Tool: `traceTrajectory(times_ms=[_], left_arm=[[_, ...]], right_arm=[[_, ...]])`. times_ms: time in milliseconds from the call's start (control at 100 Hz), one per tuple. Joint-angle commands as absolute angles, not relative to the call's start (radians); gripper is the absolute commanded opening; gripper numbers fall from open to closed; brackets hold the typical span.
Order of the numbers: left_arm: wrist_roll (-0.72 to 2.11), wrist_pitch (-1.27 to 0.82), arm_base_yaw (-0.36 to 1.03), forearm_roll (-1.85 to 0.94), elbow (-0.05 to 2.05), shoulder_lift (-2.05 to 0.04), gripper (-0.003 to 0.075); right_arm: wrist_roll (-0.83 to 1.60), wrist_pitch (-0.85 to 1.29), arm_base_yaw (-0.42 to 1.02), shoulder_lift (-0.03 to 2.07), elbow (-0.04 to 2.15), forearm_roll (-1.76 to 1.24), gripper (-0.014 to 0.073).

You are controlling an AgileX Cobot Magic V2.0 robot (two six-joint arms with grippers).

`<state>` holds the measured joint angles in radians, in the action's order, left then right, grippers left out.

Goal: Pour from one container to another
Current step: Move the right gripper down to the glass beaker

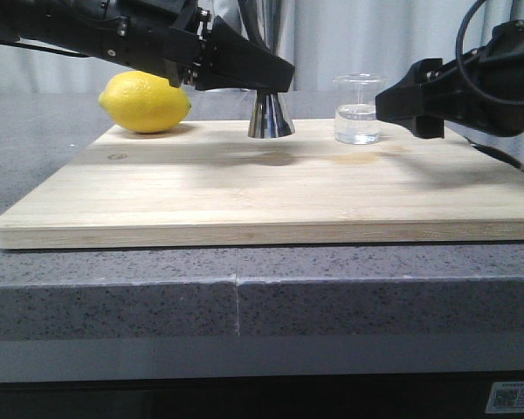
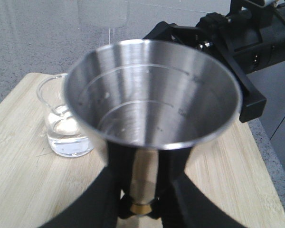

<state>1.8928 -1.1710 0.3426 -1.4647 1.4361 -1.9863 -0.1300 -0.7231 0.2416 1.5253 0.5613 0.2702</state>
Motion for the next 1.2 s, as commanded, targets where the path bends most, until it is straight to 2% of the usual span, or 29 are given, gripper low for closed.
traceTrajectory(times_ms=[0, 260, 1190], left_arm=[[1.894, -1.236, 0.336, -1.538, 1.466, -1.937, -0.001], [1.894, -1.236, 0.336, -1.538, 1.466, -1.937, -0.001], [1.894, -1.239, 0.336, -1.538, 1.466, -1.937, -0.001]], right_arm=[[-0.132, -0.822, 0.24, 1.515, 0.581, 0.283, 0.055], [-0.156, -0.875, 0.24, 1.567, 0.582, 0.305, 0.055], [-0.158, -0.836, 0.24, 1.645, 0.691, 0.35, 0.055]])
